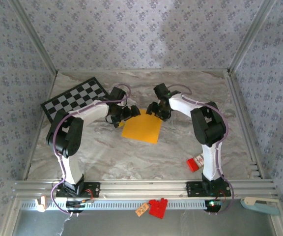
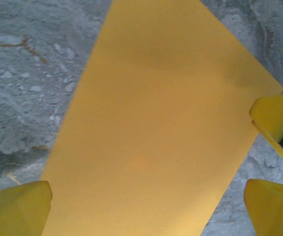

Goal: Fold a paper plane with a square sheet of paper (pick it up from the middle)
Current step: Move the square sheet of paper to the center of the table, then first fold the square sheet of paper in half at the center of the table.

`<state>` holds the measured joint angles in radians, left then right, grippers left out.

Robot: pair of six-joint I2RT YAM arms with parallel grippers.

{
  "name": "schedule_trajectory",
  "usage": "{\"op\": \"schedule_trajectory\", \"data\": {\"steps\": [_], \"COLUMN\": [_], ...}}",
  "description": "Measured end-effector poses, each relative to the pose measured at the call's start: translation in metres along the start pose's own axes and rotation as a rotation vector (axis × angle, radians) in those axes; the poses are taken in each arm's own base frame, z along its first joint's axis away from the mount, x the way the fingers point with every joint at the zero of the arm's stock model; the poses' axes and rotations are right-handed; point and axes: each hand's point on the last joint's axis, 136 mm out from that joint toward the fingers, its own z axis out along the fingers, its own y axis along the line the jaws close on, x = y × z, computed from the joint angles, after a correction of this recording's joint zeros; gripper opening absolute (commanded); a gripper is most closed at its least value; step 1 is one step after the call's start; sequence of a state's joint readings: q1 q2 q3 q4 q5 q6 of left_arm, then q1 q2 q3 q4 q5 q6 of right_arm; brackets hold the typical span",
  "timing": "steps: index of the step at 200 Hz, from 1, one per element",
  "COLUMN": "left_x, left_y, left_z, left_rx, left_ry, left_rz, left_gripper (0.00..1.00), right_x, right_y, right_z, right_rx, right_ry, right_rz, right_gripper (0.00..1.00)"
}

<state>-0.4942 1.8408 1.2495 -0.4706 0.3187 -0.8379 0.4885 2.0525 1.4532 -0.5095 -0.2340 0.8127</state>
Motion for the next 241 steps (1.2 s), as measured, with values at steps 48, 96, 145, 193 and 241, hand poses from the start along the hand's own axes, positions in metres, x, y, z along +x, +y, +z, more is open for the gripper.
{"op": "schedule_trajectory", "data": {"steps": [48, 96, 145, 193, 241], "left_x": [0.008, 0.010, 0.016, 0.018, 0.023], "left_y": [0.004, -0.018, -0.032, -0.025, -0.013], "left_z": [0.000, 0.007, 0.029, 0.044, 0.046], "left_rx": [-0.076, -0.177, -0.289, -0.376, -0.418], "left_ry": [0.016, 0.026, 0.085, 0.154, 0.194], "left_rz": [0.055, 0.250, 0.487, 0.590, 0.588], "left_gripper": [0.99, 0.99, 0.97, 0.92, 0.88], "right_x": [0.000, -0.052, -0.050, -0.042, -0.047], "right_y": [0.022, -0.002, -0.066, -0.096, -0.092], "right_z": [-0.017, -0.084, -0.086, -0.088, -0.094], "right_rx": [-0.105, -0.118, -0.044, -0.017, -0.034], "right_ry": [-0.024, -0.222, -0.234, -0.237, -0.262], "right_rz": [0.050, 0.039, 0.089, 0.133, 0.126], "right_gripper": [0.70, 0.89, 1.00, 1.00, 1.00]}}
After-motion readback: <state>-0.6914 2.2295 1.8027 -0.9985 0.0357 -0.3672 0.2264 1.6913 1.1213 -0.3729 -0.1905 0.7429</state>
